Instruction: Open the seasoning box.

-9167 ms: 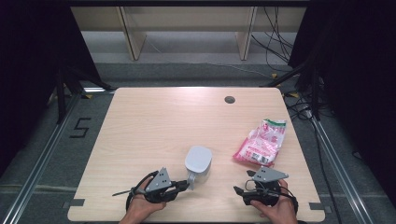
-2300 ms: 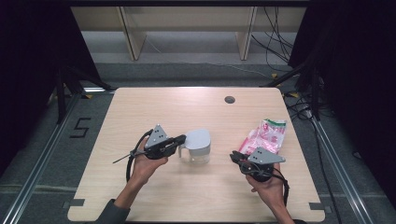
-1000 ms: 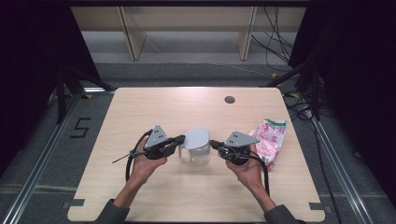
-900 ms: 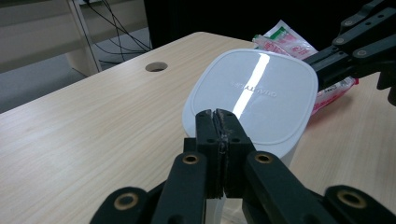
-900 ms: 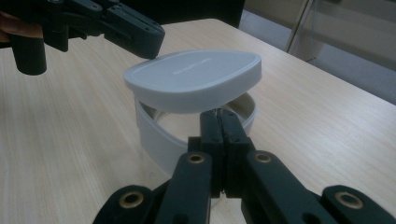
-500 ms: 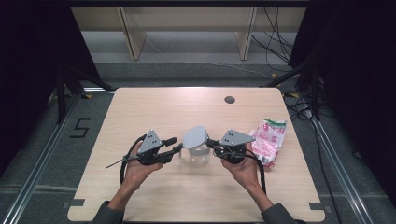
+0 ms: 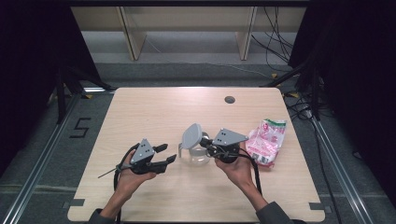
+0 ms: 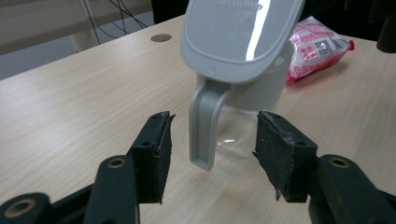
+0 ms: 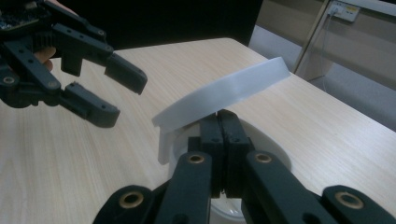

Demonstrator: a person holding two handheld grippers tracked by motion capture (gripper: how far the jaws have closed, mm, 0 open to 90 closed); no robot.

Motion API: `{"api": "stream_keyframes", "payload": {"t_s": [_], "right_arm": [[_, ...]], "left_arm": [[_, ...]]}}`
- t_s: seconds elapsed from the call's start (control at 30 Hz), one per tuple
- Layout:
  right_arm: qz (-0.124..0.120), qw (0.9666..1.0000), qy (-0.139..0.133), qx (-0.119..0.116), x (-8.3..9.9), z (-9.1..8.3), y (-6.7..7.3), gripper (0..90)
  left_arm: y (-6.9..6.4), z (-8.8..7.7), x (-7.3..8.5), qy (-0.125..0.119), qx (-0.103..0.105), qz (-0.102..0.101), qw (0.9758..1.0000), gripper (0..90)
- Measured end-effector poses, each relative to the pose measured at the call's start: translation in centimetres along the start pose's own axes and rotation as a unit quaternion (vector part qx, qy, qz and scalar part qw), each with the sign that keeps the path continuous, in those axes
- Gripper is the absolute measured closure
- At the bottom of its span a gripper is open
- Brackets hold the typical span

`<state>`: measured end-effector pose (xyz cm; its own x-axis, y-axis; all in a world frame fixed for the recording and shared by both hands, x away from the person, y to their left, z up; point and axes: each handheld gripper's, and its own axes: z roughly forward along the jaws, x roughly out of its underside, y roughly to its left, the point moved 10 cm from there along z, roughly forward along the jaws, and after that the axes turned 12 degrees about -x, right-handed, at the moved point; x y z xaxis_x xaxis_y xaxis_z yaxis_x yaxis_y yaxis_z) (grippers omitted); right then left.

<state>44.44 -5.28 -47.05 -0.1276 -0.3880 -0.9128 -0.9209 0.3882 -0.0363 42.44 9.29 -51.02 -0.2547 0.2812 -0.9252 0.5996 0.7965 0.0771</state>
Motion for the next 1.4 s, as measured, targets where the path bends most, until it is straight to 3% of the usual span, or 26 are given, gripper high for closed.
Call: {"api": "stream_keyframes", "payload": {"t_s": [0.33,0.57,0.77,0.97,1.0,1.13,1.17,1.27,1.33,1.4], "right_arm": [[-0.010,0.9999,-0.002,-0.007,-0.6,1.0,0.6,90.0],[-0.010,0.9999,-0.005,-0.009,-1.2,1.7,1.2,90.0],[-0.030,0.9993,-0.002,-0.024,-1.7,2.5,1.9,90.0],[-0.025,0.9994,-0.003,-0.022,-1.6,2.0,1.4,87.5],[-0.012,0.9998,-0.008,-0.015,-1.5,1.9,1.2,86.5],[-0.008,0.9999,-0.002,-0.010,-0.8,1.1,0.4,78.0],[0.009,0.9999,-0.005,0.000,-0.5,0.9,0.2,75.1],[0.016,0.9998,-0.004,0.014,0.4,-0.2,-0.9,68.2],[0.044,0.9986,0.000,0.030,1.6,-1.7,-1.8,63.2],[0.055,0.9976,-0.002,0.040,2.2,-2.5,-2.3,60.8]], "left_arm": [[0.0,-1.3,1.1,-0.001,-0.006,-0.009,0.9999,36.1],[-0.3,-1.7,2.2,0.003,-0.026,-0.016,0.9995,32.4],[-0.5,-2.2,2.9,0.003,-0.032,-0.024,0.9992,31.5],[-0.5,-2.6,3.3,0.003,-0.036,-0.032,0.9988,30.5],[-0.5,-2.7,3.4,0.003,-0.036,-0.035,0.9987,30.5],[-0.5,-2.7,3.7,0.003,-0.035,-0.033,0.9988,29.7],[-0.5,-2.7,3.9,0.008,-0.034,-0.034,0.9988,29.4],[-0.5,-2.8,4.1,0.010,-0.037,-0.039,0.9985,29.0],[-0.5,-2.8,4.3,0.014,-0.038,-0.036,0.9985,28.7],[-0.6,-2.8,4.5,0.014,-0.034,-0.037,0.9986,28.4]]}}
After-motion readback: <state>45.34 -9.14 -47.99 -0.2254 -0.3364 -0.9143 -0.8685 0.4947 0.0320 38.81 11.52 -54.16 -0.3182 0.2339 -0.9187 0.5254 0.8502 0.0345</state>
